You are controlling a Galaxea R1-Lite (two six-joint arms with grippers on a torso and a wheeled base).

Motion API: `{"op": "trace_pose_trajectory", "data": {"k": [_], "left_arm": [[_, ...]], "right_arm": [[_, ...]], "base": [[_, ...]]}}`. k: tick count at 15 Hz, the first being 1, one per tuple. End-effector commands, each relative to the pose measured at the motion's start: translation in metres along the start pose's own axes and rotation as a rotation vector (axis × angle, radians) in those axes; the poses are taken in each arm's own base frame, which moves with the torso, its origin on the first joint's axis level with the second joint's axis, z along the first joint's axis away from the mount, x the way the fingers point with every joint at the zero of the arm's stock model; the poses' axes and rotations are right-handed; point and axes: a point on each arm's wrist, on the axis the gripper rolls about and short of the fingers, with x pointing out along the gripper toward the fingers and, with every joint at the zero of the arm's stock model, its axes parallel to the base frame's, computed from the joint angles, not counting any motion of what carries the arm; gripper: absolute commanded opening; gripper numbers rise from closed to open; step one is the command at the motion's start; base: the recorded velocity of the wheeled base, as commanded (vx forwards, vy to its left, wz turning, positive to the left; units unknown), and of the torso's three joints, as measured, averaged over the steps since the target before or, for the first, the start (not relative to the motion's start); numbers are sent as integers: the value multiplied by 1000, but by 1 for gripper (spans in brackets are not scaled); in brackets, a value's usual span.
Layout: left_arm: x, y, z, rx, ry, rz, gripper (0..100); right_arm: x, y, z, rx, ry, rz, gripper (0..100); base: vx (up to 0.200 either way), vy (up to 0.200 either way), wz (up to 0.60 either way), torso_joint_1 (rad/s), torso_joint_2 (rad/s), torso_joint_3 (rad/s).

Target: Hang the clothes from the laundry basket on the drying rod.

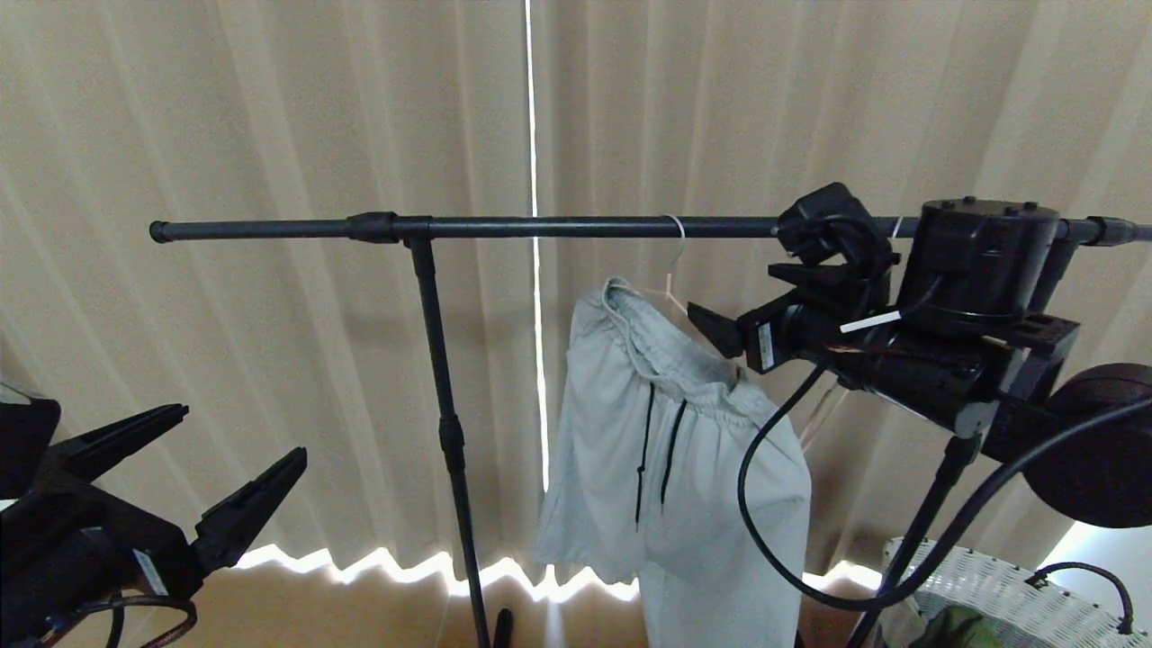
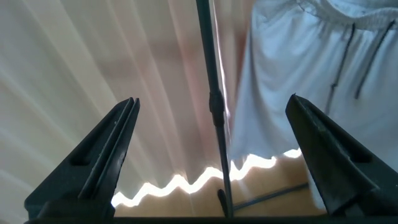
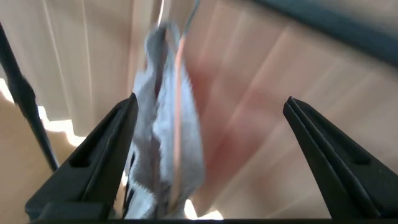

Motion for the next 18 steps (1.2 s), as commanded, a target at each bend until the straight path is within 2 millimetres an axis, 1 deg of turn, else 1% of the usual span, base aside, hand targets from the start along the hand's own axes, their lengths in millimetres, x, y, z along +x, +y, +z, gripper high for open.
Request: {"op": "trace_pose_trajectory", "data": {"k": [1,4,6,8,11,14,15,17,18], "left_arm": [[-9,-1,-3,23,-14,-1,100],[-16,0,-2,47,-42,8,100],[-16,0,-3,48,-33,6,100],[-15,0,-3,48,-28,5,100],[-15,0,-4,45,-23,9,100],[-14,0,-6,44,-12,6,100],[-13,0,-8,45,-1,7,100],[-14,0,-15,45,29,13,100],[-14,0,-17,45,36,17,100]], "right_arm": [[-29,-6,13,8,-57,14,100],[-55,-8,12,8,-78,68,100],[-59,-9,12,10,-85,73,100],[-61,-9,13,13,-130,63,100],[-78,-15,10,12,-152,37,100],[-90,-27,1,13,-128,-13,100],[-99,-38,-6,16,-114,-62,100],[-115,-54,-21,21,-73,-145,100],[-121,-58,-26,23,-62,-170,100]], "base": [[0,0,0,0,0,0],[0,0,0,0,0,0],[0,0,0,0,0,0],[0,0,0,0,0,0],[0,0,0,0,0,0],[0,0,0,0,0,0],[0,0,0,0,0,0],[0,0,0,0,0,0],[0,0,0,0,0,0]]}}
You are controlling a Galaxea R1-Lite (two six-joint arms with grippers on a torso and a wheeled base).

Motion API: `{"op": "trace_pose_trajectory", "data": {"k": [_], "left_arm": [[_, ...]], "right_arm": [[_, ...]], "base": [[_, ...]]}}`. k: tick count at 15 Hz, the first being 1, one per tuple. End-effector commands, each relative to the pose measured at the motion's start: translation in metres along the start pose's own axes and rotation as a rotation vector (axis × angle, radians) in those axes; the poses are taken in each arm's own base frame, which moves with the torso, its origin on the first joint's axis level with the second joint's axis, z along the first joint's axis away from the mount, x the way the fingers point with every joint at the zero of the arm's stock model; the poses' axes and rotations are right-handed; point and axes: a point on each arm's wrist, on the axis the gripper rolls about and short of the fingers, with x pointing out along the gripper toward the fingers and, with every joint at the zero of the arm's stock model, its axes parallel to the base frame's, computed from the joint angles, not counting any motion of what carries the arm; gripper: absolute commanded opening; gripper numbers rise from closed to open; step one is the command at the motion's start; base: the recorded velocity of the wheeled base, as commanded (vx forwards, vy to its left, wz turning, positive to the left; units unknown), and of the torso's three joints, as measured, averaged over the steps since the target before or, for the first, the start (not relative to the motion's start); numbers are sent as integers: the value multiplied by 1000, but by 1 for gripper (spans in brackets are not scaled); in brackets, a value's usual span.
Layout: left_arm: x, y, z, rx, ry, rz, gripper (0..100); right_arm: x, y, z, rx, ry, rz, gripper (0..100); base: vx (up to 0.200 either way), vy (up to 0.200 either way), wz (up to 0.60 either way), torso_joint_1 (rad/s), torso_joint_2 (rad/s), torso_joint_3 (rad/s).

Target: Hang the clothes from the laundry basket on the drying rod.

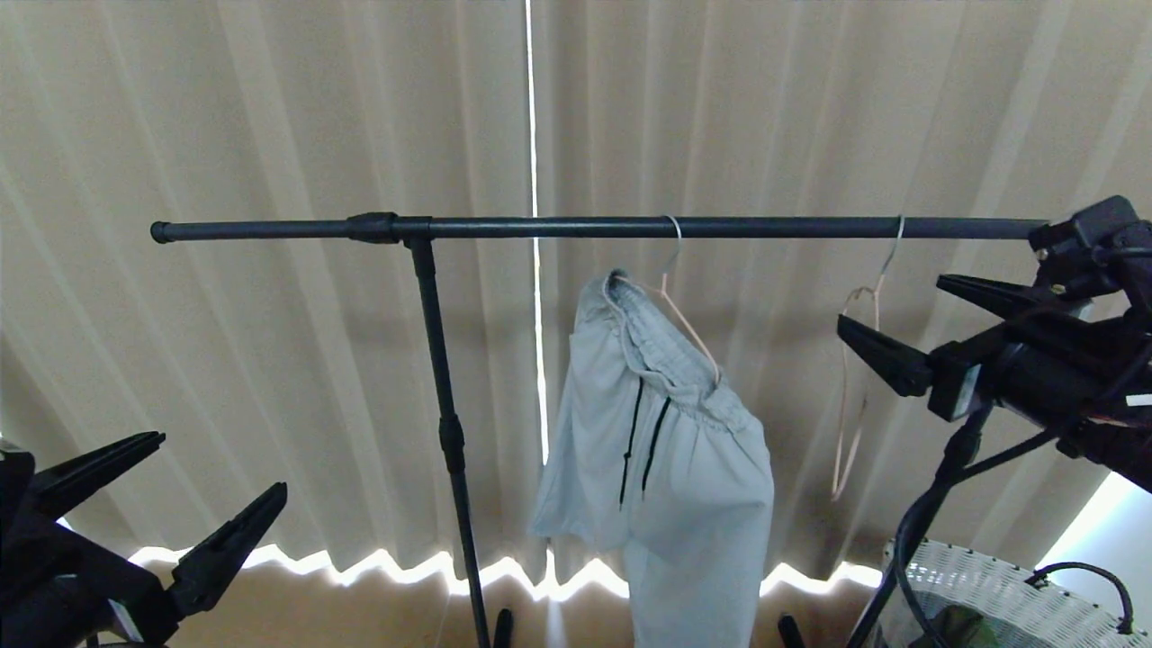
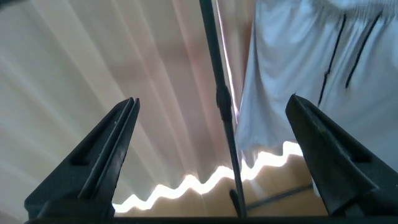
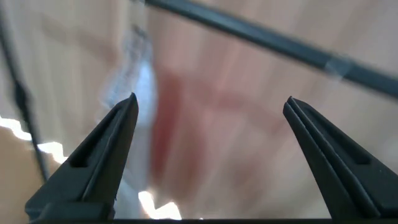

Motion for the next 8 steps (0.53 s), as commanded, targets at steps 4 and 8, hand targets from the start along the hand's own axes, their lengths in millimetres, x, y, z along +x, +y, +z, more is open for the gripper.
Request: {"op": "trace_pose_trajectory", "data": {"k": [4,8], "left_arm": [[5,-2,-17,-14,116,-5,100],[20,2,-21,-94,245,18,100]], "right_arm": [[-53,-36,-29,-4,83,-215,100],[-81,-43,-68,26,317,-302,100]], "base": [[0,0,0,0,0,0],[0,0,0,0,0,0]]}}
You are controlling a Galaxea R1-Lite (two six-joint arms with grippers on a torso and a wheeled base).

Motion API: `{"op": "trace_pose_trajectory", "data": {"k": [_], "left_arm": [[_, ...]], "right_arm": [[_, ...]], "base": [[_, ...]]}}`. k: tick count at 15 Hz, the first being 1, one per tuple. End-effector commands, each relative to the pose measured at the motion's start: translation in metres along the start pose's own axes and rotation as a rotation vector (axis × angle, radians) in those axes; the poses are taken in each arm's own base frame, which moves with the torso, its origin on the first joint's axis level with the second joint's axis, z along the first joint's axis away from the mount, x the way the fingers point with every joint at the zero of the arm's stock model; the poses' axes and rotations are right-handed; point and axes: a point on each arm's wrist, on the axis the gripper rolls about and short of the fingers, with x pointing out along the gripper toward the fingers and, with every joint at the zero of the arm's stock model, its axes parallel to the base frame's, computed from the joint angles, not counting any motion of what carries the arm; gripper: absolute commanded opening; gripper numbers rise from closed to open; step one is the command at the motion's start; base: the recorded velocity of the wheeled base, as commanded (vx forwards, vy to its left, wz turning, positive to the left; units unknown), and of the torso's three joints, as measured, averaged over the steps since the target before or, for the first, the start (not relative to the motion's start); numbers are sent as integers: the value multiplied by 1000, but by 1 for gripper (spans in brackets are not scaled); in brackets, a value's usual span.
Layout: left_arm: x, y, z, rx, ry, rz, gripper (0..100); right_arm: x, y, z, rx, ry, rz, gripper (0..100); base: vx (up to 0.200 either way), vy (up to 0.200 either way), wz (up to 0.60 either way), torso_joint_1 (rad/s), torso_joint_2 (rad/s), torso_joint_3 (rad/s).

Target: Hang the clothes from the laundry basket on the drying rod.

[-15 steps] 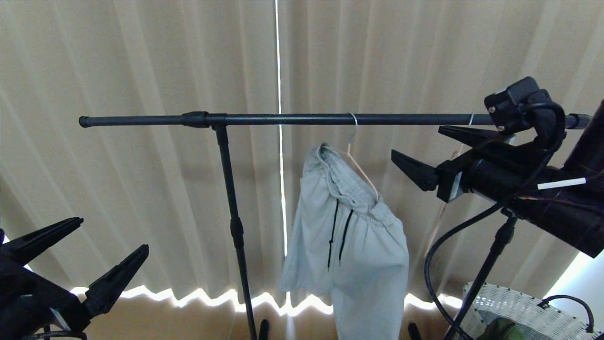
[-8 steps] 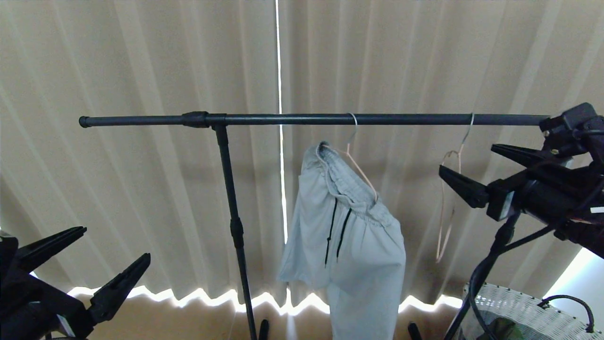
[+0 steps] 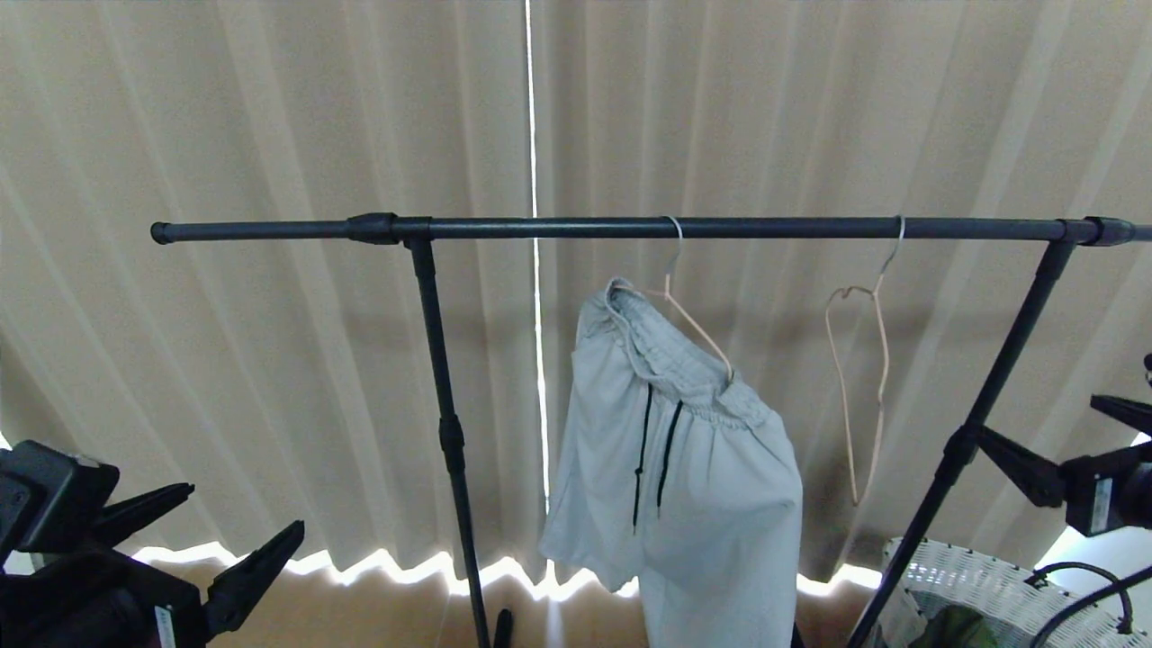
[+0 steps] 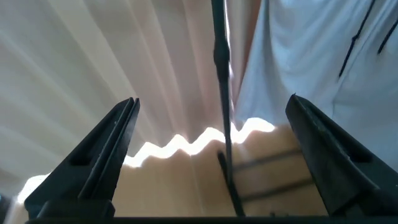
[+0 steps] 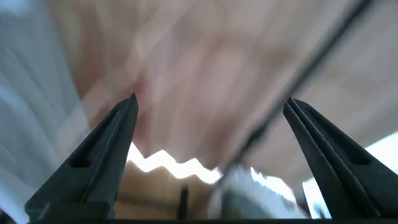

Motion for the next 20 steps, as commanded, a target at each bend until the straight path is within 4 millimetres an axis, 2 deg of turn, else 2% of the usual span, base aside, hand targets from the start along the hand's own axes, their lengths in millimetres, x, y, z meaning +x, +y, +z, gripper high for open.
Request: {"op": "trace_pose_trajectory", "data": {"k": [1,4,6,11,18,20], "left_arm": [[12,5,-1,-12,79,29,100],[16,10,-5,-25,112,61,100],[16,9,-5,-25,114,59,100],[14,9,-7,-23,115,61,100],[14,8,-12,-14,134,54,100],[13,8,-12,-12,130,56,100]], "right_arm": [[-12,-6,-24,19,87,-48,100],[-24,-3,-51,30,143,-59,100],[-27,0,-57,27,157,-44,100],[-18,5,-65,13,225,-5,100],[-20,7,-73,9,267,4,100],[-21,7,-74,9,264,4,100]], "base": [[0,0,0,0,0,0],[0,0,0,0,0,0],[0,0,0,0,0,0],[0,0,0,0,0,0],[0,0,0,0,0,0],[-200,0,0,5,2,2]]}}
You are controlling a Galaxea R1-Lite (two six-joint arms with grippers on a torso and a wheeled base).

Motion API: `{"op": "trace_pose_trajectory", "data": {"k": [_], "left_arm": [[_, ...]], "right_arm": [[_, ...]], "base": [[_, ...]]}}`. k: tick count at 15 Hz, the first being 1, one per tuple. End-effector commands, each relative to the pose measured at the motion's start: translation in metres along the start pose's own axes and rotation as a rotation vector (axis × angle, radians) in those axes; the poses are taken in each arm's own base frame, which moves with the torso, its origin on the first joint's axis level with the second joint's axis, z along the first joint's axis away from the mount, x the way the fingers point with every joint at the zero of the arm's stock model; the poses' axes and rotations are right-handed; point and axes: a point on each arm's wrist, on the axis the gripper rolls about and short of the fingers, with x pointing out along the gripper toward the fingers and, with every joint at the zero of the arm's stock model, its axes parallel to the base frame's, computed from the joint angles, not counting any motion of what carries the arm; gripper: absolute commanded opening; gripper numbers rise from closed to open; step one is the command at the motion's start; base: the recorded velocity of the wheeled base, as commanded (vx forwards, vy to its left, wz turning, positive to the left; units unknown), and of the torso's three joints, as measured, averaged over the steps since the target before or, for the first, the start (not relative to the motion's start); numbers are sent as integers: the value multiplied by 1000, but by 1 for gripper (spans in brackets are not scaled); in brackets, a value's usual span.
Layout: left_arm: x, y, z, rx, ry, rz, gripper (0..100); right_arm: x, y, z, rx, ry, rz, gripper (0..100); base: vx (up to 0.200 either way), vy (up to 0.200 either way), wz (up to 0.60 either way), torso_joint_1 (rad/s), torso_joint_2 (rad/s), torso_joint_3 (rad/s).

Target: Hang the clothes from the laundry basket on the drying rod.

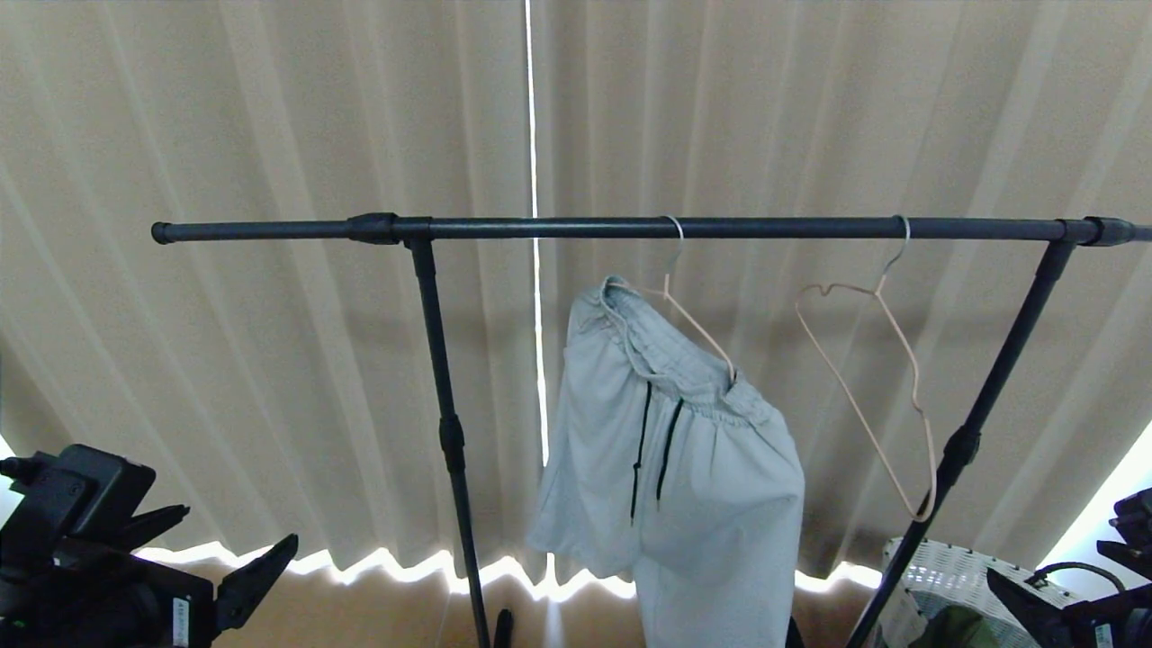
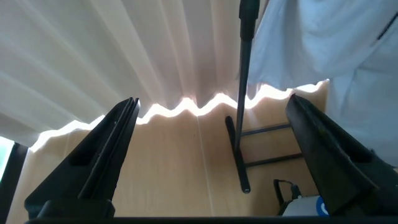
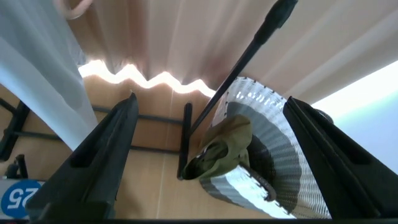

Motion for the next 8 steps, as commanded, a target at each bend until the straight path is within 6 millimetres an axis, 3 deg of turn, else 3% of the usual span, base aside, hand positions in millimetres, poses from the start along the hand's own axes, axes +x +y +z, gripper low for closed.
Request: {"op": "trace_pose_trajectory", "data": {"k": [1,8], "left_arm": [[0,0,0,0,-3,1,100],[0,0,-1,2,3,-1,100]], "right_arm": [[0,0,-2,-1,7,0,100],[-1,3,-5,-38,17,14,100]], "base": [[-200,0,0,2,2,12],[-200,0,0,6,0,2]]}}
